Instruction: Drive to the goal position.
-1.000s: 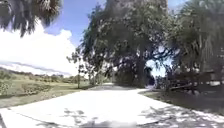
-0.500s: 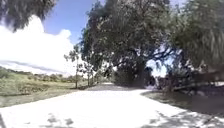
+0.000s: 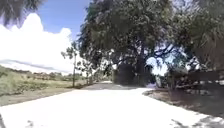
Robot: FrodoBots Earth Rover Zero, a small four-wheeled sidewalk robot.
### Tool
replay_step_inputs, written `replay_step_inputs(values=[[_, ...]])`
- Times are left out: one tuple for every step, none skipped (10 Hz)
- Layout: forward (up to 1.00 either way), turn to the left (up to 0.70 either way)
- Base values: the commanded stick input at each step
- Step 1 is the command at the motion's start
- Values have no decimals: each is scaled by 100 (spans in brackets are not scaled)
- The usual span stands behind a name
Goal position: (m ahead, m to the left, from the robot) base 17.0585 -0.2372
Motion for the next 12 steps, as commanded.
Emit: replay_step_inputs(values=[[85,22],[85,31],[85,13],[85,0],[85,0],[85,0],[85,0],[85,0],[85,0],[85,0],[85,0],[85,0]])
